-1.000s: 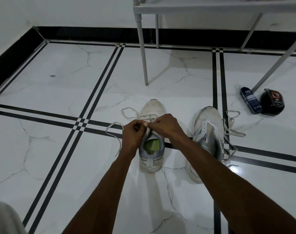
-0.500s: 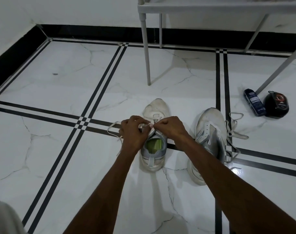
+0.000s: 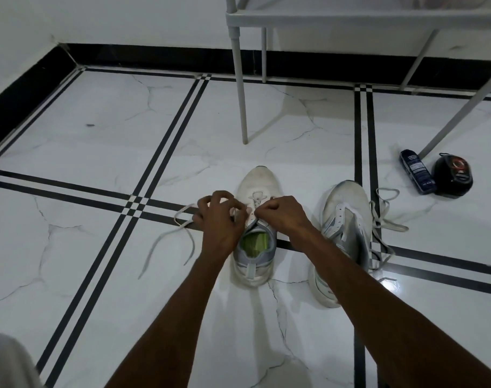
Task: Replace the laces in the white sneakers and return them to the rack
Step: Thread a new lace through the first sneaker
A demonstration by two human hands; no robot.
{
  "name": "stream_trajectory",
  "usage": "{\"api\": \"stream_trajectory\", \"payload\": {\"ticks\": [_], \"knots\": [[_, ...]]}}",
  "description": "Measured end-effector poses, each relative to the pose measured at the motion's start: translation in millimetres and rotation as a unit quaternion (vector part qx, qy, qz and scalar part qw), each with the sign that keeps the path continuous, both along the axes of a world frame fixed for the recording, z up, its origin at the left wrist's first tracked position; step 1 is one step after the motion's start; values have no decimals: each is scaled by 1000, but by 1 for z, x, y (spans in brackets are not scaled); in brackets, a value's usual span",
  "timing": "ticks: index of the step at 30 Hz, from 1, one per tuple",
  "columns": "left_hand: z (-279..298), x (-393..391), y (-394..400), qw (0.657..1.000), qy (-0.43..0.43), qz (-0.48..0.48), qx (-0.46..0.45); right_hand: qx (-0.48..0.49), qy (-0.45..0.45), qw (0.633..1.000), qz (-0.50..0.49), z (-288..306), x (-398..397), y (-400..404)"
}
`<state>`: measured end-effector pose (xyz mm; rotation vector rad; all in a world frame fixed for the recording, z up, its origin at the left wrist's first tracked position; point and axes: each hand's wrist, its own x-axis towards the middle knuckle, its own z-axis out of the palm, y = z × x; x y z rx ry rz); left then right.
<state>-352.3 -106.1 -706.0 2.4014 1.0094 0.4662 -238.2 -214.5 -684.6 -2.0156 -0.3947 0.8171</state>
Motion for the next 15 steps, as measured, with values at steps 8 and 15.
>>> {"api": "stream_trajectory", "payload": {"ticks": [8,15], "knots": [[8,-34,39,961,-14,275,-23,-10,16,1000,0,-1,-2,1],[0,-3,7,999,42,-7,-8,-12,-5,1000,0,-3,-3,0]]}}
